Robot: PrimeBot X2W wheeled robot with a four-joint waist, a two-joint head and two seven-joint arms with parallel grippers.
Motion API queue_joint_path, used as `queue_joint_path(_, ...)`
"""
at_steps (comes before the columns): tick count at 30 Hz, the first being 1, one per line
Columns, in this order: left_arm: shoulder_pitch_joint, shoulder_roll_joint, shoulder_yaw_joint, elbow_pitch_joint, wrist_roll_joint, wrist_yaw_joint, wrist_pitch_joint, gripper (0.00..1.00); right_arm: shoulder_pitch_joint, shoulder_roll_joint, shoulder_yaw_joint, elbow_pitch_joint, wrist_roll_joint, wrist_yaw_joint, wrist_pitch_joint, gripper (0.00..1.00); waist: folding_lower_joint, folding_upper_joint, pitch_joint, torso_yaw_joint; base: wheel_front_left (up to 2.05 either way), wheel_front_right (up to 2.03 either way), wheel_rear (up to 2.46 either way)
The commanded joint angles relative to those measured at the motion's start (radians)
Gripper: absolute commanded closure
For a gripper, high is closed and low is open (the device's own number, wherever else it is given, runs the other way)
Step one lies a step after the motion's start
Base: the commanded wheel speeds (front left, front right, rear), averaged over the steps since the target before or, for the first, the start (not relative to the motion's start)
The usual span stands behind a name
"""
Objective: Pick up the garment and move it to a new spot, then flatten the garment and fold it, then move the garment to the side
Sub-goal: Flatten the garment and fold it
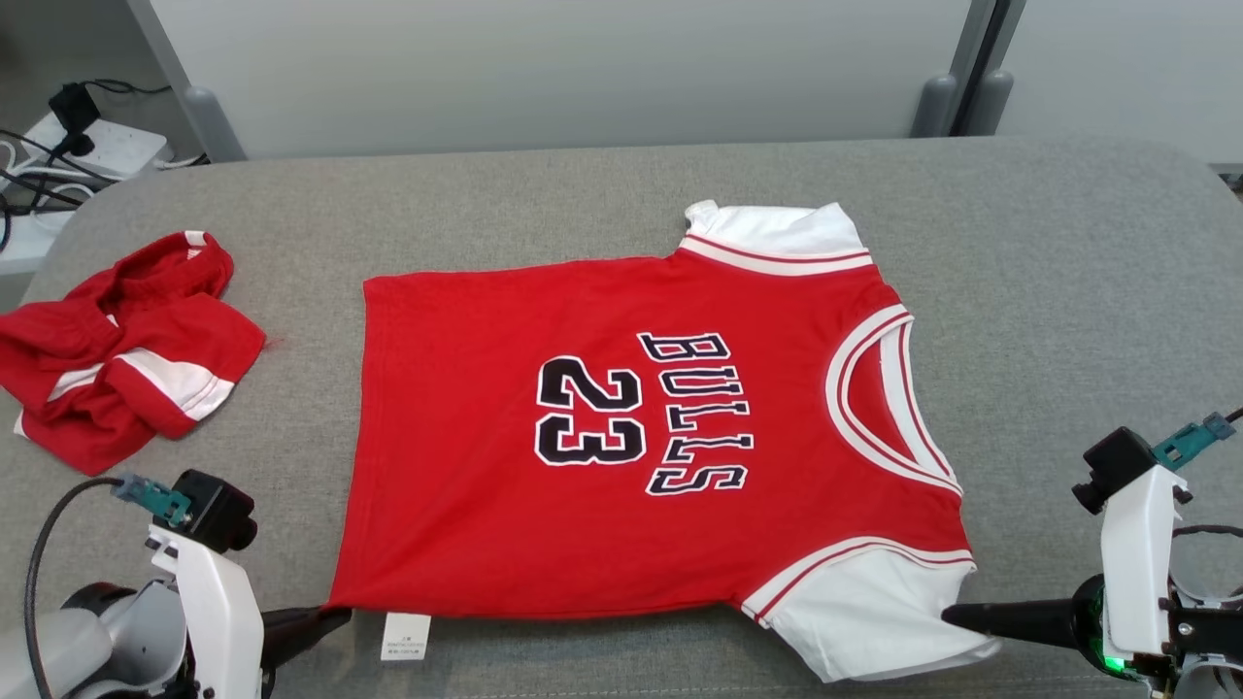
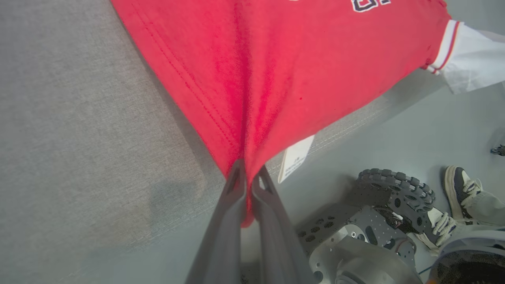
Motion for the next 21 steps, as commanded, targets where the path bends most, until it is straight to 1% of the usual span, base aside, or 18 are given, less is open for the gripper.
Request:
queue_joint_path(1,-0.072,0.059,0.045,-0.025,0.001,0.000,0.017,1.00,-0.011,-0.004,-0.013,-0.065,-0.016,0.005,0.025,1.00,0.0000,0.0000,0.029,-0.001,0.00,0.00,0.00)
queue_joint_path(3,-0.105,0.069,0.050,-0.059,-0.006,0.000,0.055,1.00,-0.011,0.019,-0.037,-0.113,-0.029,0.005,0.056,1.00,0.0000,0.0000,0.067,0.001,0.00,0.00,0.00)
queue_joint_path(5,-0.148,0.076,0.050,-0.092,-0.003,0.000,0.123,1.00,-0.031,0.040,-0.058,-0.163,-0.053,0.005,0.076,1.00,0.0000,0.0000,0.119,0.004,0.00,0.00,0.00)
queue_joint_path(6,-0.174,0.075,0.052,-0.108,-0.004,0.000,0.155,1.00,-0.048,0.048,-0.064,-0.186,-0.068,0.005,0.085,1.00,0.0000,0.0000,0.151,0.006,0.00,0.00,0.00)
queue_joint_path(8,-0.227,0.057,0.067,-0.131,-0.041,0.000,0.221,1.00,-0.105,0.062,-0.072,-0.218,-0.109,0.005,0.086,1.00,0.0000,0.0000,0.222,0.011,0.00,0.00,0.00)
queue_joint_path(9,-0.254,0.046,0.076,-0.132,-0.072,0.001,0.261,1.00,-0.140,0.069,-0.070,-0.223,-0.127,0.005,0.094,1.00,0.0000,0.0000,0.260,0.013,0.00,0.00,0.00)
queue_joint_path(11,-0.326,0.024,0.097,-0.119,-0.114,0.018,0.343,1.00,-0.247,0.094,-0.072,-0.221,-0.166,0.005,0.095,1.00,0.0000,0.0000,0.339,0.014,0.00,0.00,0.00)
queue_joint_path(12,-0.326,0.024,0.097,-0.119,-0.114,0.018,0.343,1.00,-0.247,0.094,-0.072,-0.221,-0.166,0.005,0.095,1.00,0.0000,0.0000,0.339,0.014,0.00,0.00,0.00)
queue_joint_path(13,-0.373,0.010,0.112,-0.106,-0.119,0.026,0.374,1.00,-0.321,0.113,-0.080,-0.212,-0.191,0.005,0.079,1.00,0.0000,0.0000,0.379,0.013,0.00,0.00,0.00)
queue_joint_path(14,-0.427,-0.009,0.140,-0.083,-0.119,0.034,0.380,1.00,-0.414,0.138,-0.093,-0.198,-0.224,0.005,0.045,1.00,0.0000,0.0000,0.419,0.011,0.00,0.00,0.00)
queue_joint_path(15,-0.493,-0.034,0.182,-0.057,-0.101,0.032,0.352,1.00,-0.528,0.161,-0.112,-0.182,-0.266,0.005,-0.026,1.00,0.0000,0.0000,0.459,0.009,0.00,0.00,0.00)
queue_joint_path(16,-0.582,-0.062,0.245,-0.017,-0.043,0.028,0.266,1.00,-0.664,0.182,-0.140,-0.159,-0.321,0.005,-0.137,1.00,0.0000,0.0000,0.500,0.007,0.00,0.00,0.00)
queue_joint_path(17,-0.785,-0.113,0.362,0.061,0.190,0.015,-0.028,1.00,-0.947,0.203,-0.196,-0.095,-0.446,0.005,-0.444,1.00,0.0000,0.0000,0.566,0.004,0.00,0.00,0.00)
queue_joint_path(18,-0.846,-0.150,0.407,0.107,0.249,0.013,-0.154,1.00,-1.065,0.209,-0.222,-0.045,-0.501,0.005,-0.592,1.00,0.0000,0.0000,0.578,0.005,0.00,0.00,0.00)
queue_joint_path(19,-0.895,-0.181,0.431,0.153,0.303,0.010,-0.253,1.00,-1.158,0.215,-0.247,0.022,-0.530,0.005,-0.710,1.00,0.0000,0.0000,0.577,0.005,0.00,0.00,0.00)
queue_joint_path(20,-0.934,-0.205,0.435,0.196,0.352,0.008,-0.321,1.00,-1.227,0.219,-0.251,0.087,-0.547,0.005,-0.784,1.00,0.0000,0.0000,0.573,0.004,0.00,0.00,0.00)
queue_joint_path(21,-0.962,-0.228,0.428,0.234,0.384,0.005,-0.359,1.00,-1.277,0.211,-0.235,0.135,-0.577,0.005,-0.846,1.00,0.0000,0.0000,0.567,0.004,0.00,0.00,0.00)
